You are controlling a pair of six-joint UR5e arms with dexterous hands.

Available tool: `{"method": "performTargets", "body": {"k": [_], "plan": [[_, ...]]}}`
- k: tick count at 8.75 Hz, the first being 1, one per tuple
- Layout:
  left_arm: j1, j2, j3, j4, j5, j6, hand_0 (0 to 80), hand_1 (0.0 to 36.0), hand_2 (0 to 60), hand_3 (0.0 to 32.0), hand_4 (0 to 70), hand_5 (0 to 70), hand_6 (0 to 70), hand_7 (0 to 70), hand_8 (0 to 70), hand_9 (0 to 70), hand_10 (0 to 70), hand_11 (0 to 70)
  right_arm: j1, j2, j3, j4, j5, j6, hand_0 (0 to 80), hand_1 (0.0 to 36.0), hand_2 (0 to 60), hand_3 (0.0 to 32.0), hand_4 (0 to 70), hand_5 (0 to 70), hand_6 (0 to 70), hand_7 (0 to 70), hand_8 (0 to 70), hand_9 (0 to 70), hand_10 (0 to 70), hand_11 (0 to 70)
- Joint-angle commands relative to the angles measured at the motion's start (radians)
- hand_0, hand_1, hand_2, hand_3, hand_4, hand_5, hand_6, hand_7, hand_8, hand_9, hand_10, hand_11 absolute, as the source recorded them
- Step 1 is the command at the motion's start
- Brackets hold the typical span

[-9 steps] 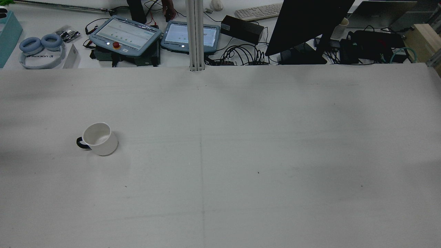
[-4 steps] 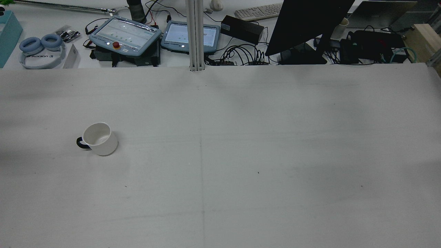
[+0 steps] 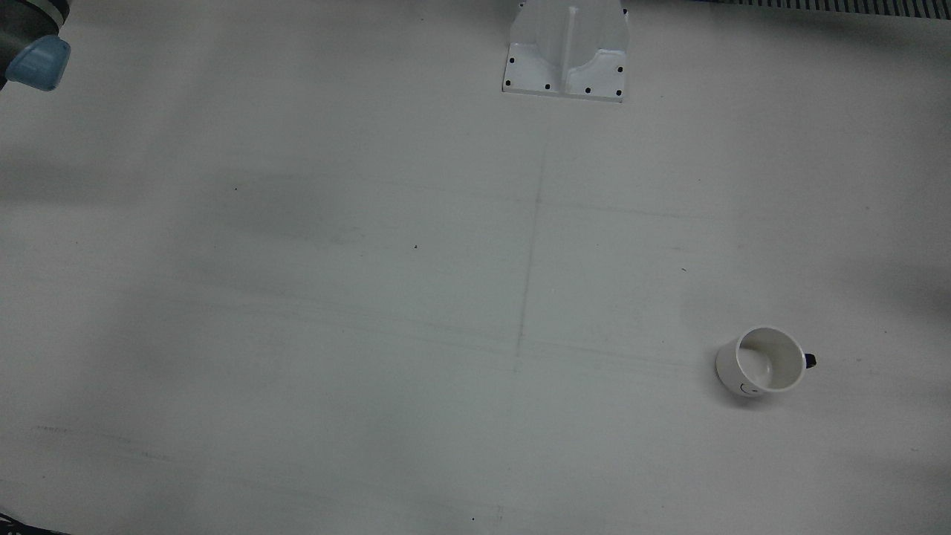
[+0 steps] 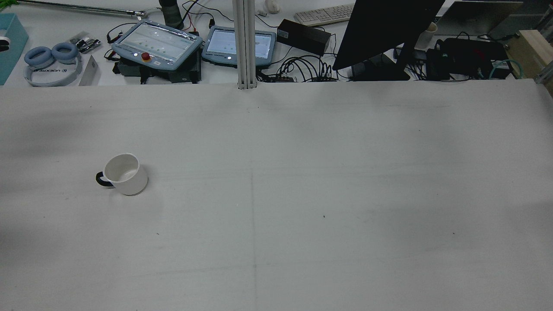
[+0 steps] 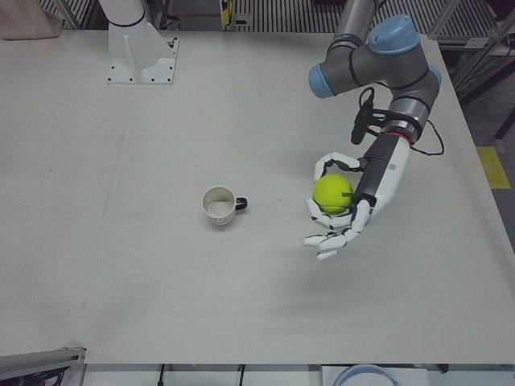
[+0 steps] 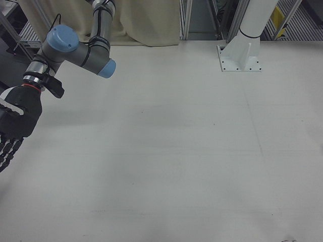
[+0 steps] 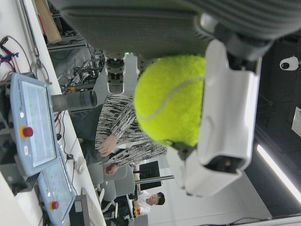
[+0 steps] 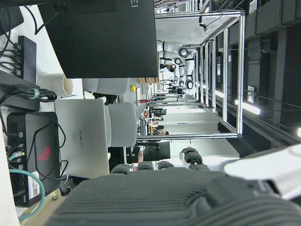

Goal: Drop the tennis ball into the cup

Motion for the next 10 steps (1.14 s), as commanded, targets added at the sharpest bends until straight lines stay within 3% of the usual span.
{"method": "performTargets", "body": {"k": [1, 2, 3, 4, 5, 6, 7, 8, 9, 10], "plan": [[0.223, 0.011, -0.013, -0.011, -0.051, 0.009, 80.0, 36.0, 60.0, 8.2, 0.1, 25.8, 62.0, 48.2, 25.1, 23.9, 8.3, 16.6, 0.0, 0.0, 0.0, 0.001, 0.0, 0.0, 0.0, 0.0, 0.0, 0.0, 0.0, 0.0, 0.0, 0.0, 0.0, 0.0, 0.0, 0.0], [0.284, -0.007, -0.009, -0.009, -0.072, 0.012, 80.0, 36.0, 60.0, 8.4, 0.0, 24.8, 59.3, 48.6, 24.7, 23.9, 8.4, 16.6, 0.0, 0.0, 0.0, -0.001, 0.0, 0.0, 0.0, 0.0, 0.0, 0.0, 0.0, 0.0, 0.0, 0.0, 0.0, 0.0, 0.0, 0.0], [0.336, -0.032, -0.01, 0.001, -0.086, 0.028, 80.0, 36.0, 60.0, 7.8, 0.2, 22.3, 50.2, 51.1, 22.8, 24.5, 8.5, 16.7, 0.0, 0.0, 0.0, 0.001, 0.0, 0.0, 0.0, 0.0, 0.0, 0.0, 0.0, 0.0, 0.0, 0.0, 0.0, 0.0, 0.0, 0.0], [0.387, -0.04, -0.009, 0.006, -0.111, 0.036, 80.0, 36.0, 60.0, 7.6, 0.0, 26.5, 67.0, 45.9, 26.0, 23.2, 8.3, 16.3, 0.0, 0.0, 0.0, -0.001, 0.0, 0.0, 0.0, 0.0, 0.0, 0.0, 0.0, 0.0, 0.0, 0.0, 0.0, 0.0, 0.0, 0.0], [0.418, -0.041, 0.003, 0.006, -0.128, 0.038, 80.0, 36.0, 60.0, 7.4, 0.0, 26.6, 67.0, 46.1, 26.0, 23.1, 8.3, 16.3, 0.0, 0.0, 0.0, 0.001, 0.0, 0.0, 0.0, 0.0, 0.0, 0.0, 0.0, 0.0, 0.0, 0.0, 0.0, 0.0, 0.0, 0.0], [0.429, -0.05, 0.031, 0.0, -0.128, 0.039, 80.0, 36.0, 60.0, 7.4, 0.0, 25.0, 61.8, 47.3, 24.8, 23.2, 8.2, 16.1, 0.0, 0.0, 0.0, 0.001, 0.0, 0.0, 0.0, 0.0, 0.0, 0.0, 0.0, 0.0, 0.0, 0.0, 0.0, 0.0, 0.0, 0.0], [0.435, -0.055, 0.055, -0.008, -0.129, 0.041, 80.0, 36.0, 60.0, 6.8, 0.0, 26.9, 69.5, 44.8, 26.2, 22.5, 8.2, 16.0, 0.0, 0.0, 0.0, -0.001, 0.0, 0.0, 0.0, 0.0, 0.0, 0.0, 0.0, 0.0, 0.0, 0.0, 0.0, 0.0, 0.0, 0.0], [0.435, -0.057, 0.072, -0.018, -0.129, 0.039, 80.0, 36.0, 60.0, 7.0, 0.0, 26.0, 66.9, 45.0, 25.6, 22.5, 8.1, 15.9, 0.0, 0.0, 0.0, -0.001, 0.0, 0.0, 0.0, 0.0, 0.0, 0.0, 0.0, 0.0, 0.0, 0.0, 0.0, 0.0, 0.0, 0.0], [0.435, -0.054, 0.073, -0.019, -0.129, 0.042, 80.0, 36.0, 60.0, 7.4, 0.0, 22.2, 52.1, 47.9, 22.7, 23.0, 8.0, 15.7, 0.0, 0.0, 0.0, -0.001, 0.0, 0.0, 0.0, 0.0, 0.0, 0.0, 0.0, 0.0, 0.0, 0.0, 0.0, 0.0, 0.0, 0.0], [0.438, -0.054, 0.071, -0.022, -0.129, 0.045, 80.0, 36.0, 60.0, 7.2, 0.0, 24.6, 61.5, 45.5, 24.5, 22.4, 7.9, 15.6, 0.0, 0.0, 0.0, -0.001, 0.0, 0.0, 0.0, 0.0, 0.0, 0.0, 0.0, 0.0, 0.0, 0.0, 0.0, 0.0, 0.0, 0.0]]}}
